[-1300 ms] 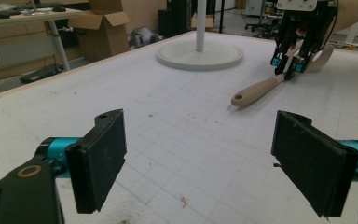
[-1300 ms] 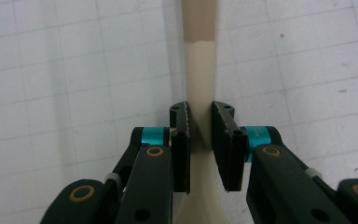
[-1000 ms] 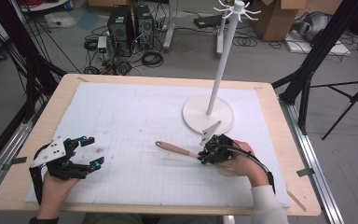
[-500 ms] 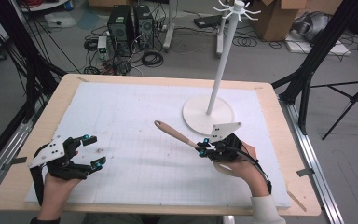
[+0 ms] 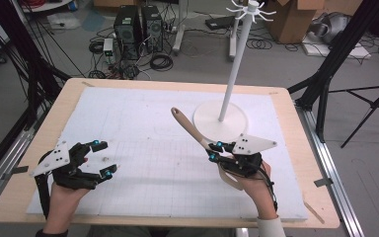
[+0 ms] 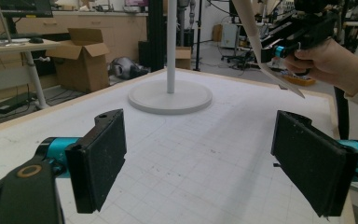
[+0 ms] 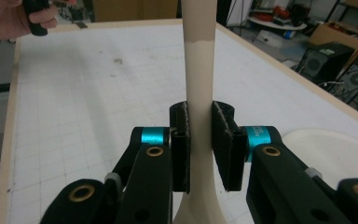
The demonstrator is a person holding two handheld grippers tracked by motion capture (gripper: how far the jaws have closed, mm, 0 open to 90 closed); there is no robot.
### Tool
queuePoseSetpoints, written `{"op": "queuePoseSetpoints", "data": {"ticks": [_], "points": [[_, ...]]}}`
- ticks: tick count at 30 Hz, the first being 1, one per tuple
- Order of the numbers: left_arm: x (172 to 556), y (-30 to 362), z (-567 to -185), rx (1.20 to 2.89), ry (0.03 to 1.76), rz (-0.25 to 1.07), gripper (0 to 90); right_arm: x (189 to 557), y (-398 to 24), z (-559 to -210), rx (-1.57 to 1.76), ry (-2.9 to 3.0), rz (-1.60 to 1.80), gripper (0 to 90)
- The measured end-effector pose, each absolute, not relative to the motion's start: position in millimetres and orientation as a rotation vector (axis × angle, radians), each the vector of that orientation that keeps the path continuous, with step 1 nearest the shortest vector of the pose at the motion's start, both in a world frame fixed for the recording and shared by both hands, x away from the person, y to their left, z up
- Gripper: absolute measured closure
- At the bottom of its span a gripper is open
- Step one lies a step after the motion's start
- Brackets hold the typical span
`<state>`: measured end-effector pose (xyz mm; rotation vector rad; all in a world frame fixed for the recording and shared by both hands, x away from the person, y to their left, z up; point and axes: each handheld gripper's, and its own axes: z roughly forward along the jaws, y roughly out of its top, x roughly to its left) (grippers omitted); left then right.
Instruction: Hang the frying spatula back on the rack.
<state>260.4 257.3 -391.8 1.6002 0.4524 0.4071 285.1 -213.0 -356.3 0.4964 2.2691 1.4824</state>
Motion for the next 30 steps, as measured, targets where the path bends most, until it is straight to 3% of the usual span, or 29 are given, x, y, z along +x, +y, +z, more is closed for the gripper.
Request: {"op": "queuePoseSetpoints", "data": {"ticks": [10, 30], "points": [[263, 246, -386, 1.575, 0.464, 0.394, 18.4, 276, -212, -363, 0.519, 2.164, 1.506, 77.7], [281, 161, -343, 1.520, 0.376, 0.329, 18.5, 267, -210, -362, 0.517, 2.038, 1.515, 77.6]]}}
